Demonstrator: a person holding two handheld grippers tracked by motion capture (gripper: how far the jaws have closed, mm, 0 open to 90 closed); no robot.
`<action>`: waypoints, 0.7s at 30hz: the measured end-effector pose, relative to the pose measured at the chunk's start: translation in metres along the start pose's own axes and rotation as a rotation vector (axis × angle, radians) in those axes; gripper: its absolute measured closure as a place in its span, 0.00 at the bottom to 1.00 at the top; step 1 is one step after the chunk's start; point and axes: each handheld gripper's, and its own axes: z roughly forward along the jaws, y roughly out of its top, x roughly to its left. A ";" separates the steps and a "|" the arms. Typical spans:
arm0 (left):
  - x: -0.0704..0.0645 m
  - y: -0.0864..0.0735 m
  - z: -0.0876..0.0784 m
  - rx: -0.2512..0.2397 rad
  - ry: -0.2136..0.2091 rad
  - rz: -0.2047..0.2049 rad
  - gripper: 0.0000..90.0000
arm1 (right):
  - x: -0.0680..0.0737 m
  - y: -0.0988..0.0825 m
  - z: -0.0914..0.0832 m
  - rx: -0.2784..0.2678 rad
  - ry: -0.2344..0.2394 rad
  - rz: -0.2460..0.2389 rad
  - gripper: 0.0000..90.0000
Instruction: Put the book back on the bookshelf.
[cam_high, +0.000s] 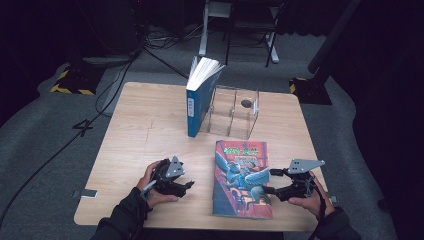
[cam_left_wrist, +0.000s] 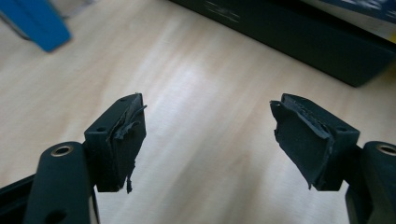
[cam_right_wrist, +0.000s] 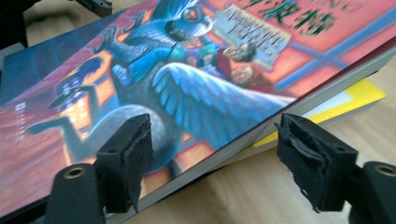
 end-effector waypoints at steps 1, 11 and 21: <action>-0.003 -0.001 0.001 0.001 -0.026 0.005 0.28 | 0.000 0.000 0.000 0.006 0.010 0.009 0.29; -0.023 -0.005 0.015 0.049 -0.171 0.048 0.28 | -0.003 -0.001 0.005 0.063 0.106 0.065 0.22; -0.018 -0.007 0.023 0.063 -0.219 0.049 0.27 | -0.001 0.002 0.005 0.078 0.094 0.030 0.21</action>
